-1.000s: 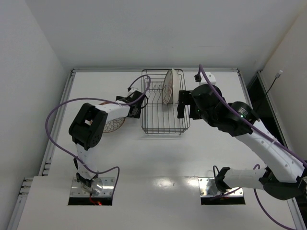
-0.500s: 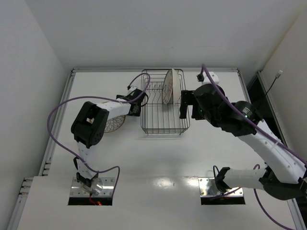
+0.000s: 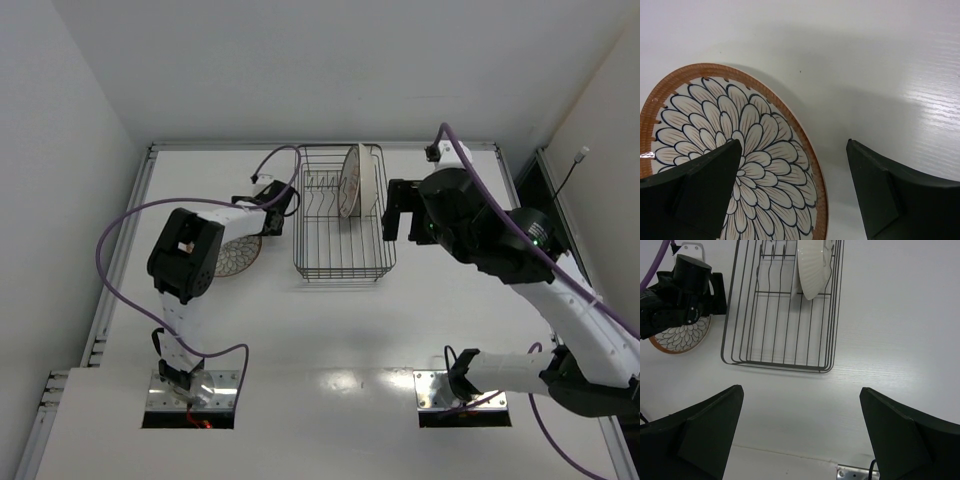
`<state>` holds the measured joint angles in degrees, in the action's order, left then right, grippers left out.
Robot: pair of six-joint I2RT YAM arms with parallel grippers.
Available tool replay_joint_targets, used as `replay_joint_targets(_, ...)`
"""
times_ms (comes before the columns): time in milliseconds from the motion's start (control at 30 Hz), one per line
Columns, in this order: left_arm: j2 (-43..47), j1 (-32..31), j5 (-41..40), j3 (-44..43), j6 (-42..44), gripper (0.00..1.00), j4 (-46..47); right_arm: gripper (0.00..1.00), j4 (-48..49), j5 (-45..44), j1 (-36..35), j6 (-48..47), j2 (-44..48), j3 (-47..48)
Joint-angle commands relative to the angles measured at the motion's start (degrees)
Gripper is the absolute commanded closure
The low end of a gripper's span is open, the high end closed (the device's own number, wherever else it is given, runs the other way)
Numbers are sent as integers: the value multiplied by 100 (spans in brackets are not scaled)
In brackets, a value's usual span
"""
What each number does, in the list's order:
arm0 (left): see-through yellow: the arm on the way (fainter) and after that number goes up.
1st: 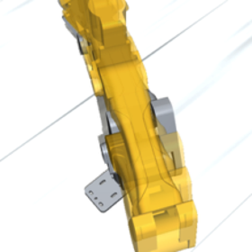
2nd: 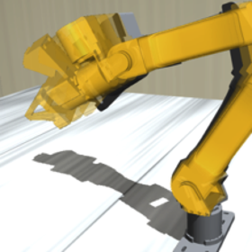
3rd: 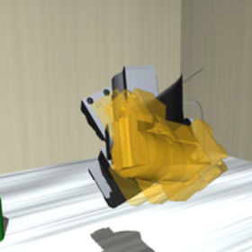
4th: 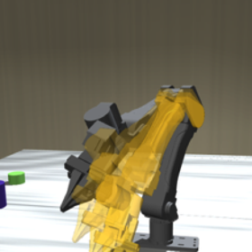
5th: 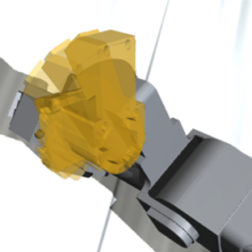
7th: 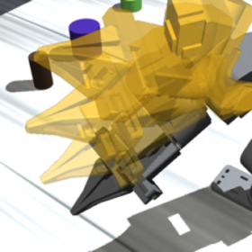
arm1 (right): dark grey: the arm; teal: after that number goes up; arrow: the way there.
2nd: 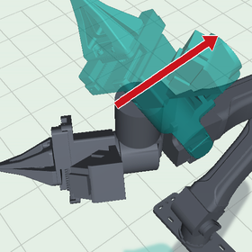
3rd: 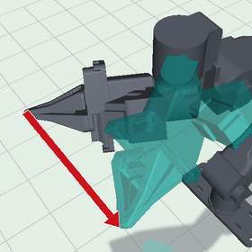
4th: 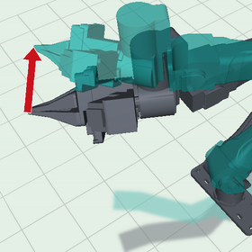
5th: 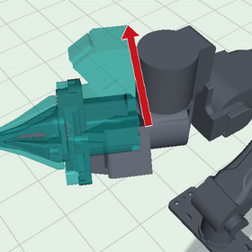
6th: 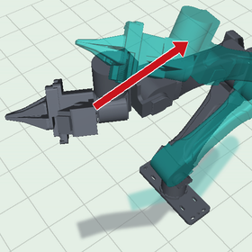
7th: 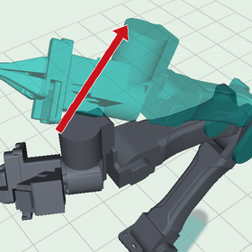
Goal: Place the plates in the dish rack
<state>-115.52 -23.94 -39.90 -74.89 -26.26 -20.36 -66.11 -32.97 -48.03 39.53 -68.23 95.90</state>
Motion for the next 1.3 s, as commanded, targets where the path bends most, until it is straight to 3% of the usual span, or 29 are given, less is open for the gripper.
replay_joint_targets(0, -357, 100, -315, 115, -116, 16, -557, 0, -51, -104, 31, 73, -199, 350)
replay_joint_targets(67, -357, 100, -369, 115, -116, 19, -557, 0, -113, -104, 31, 12, -278, 455)
replay_joint_targets(167, -505, 153, -369, -33, -116, 33, -557, 0, -306, -52, 31, 11, -401, 623)
replay_joint_targets(200, -506, 153, -369, -34, -46, 39, -618, 0, -359, -52, 31, 11, -402, 710)
replay_joint_targets(233, -584, 153, -248, -112, -46, 53, -618, 0, -420, -52, 31, 11, -402, 711)
replay_joint_targets(467, -831, 206, -1, -298, 139, 100, -671, 0, -421, -157, 31, 11, -77, 588)
replay_joint_targets(867, -288, 206, 87, -553, 25, 100, -846, 0, -842, -464, 31, 239, 503, 123)
replay_joint_targets(1267, 2147, 206, 974, -447, 279, 100, -355, 0, -1045, -746, 31, 530, 1250, -931)
